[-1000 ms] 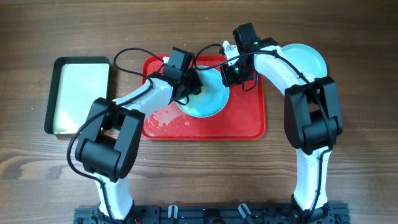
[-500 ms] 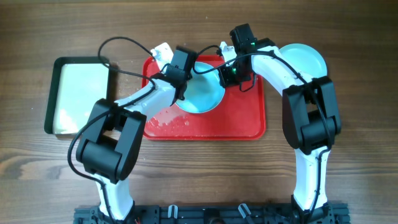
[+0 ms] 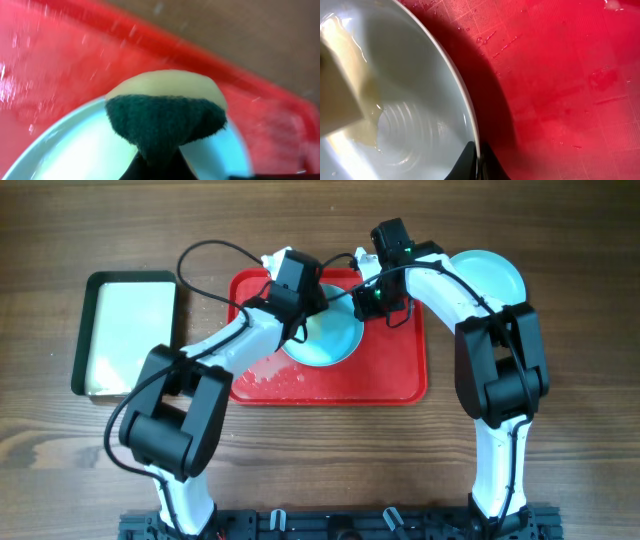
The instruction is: Clean dirty plates on tray and stack at the side
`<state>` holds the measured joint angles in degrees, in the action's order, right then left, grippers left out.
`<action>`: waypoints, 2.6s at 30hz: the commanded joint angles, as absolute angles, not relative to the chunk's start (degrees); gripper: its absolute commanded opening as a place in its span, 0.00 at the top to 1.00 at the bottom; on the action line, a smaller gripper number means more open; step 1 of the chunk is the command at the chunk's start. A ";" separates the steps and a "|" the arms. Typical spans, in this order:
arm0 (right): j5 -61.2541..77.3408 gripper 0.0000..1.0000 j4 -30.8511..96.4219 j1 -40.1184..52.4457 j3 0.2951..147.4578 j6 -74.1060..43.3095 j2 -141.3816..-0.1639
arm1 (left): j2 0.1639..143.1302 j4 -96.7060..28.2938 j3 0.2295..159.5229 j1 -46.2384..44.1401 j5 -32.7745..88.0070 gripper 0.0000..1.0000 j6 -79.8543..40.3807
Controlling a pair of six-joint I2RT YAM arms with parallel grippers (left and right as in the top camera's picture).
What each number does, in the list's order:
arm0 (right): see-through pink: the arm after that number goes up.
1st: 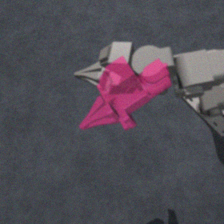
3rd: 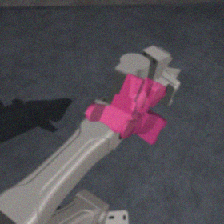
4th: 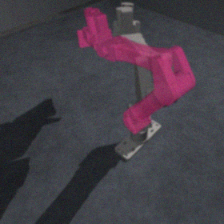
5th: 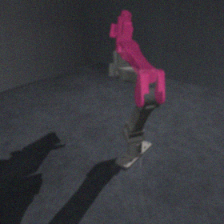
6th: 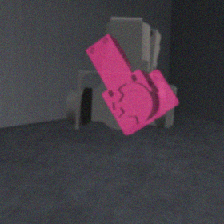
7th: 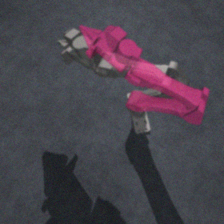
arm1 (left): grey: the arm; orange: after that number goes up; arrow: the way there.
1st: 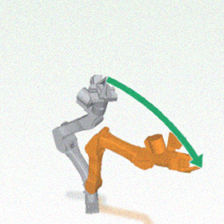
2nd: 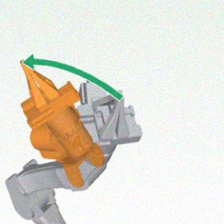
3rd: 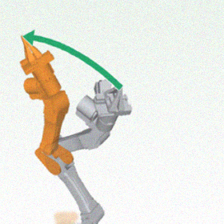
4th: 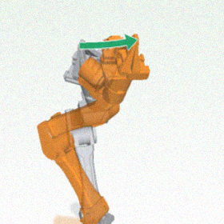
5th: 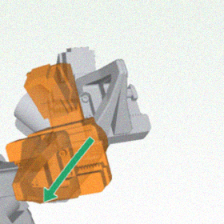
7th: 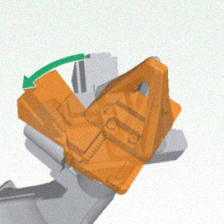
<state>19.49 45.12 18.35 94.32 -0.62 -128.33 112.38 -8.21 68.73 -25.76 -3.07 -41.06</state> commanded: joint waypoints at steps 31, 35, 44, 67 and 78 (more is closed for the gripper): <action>-29.89 0.96 43.11 35.05 94.89 7.60 -106.59 | 104.55 -27.20 68.58 18.20 -6.50 0.95 -27.22; -36.60 0.96 42.70 37.91 94.89 8.71 -106.52 | 105.43 -26.85 68.60 18.87 -6.50 0.28 -27.20; -61.47 0.96 30.02 46.65 94.89 35.92 -106.50 | 90.78 -27.94 68.71 18.85 -5.32 0.00 -27.40; -70.87 0.96 17.56 51.29 93.45 46.06 -106.50 | 89.82 -28.10 68.69 18.87 -0.03 0.00 -27.40; -26.37 0.96 39.55 35.42 93.41 6.24 -102.89 | 89.82 -28.10 68.69 18.87 -0.01 0.00 -27.40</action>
<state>-31.79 39.38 43.07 92.97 22.35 -106.63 89.86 -28.25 68.62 18.76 -0.49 -27.68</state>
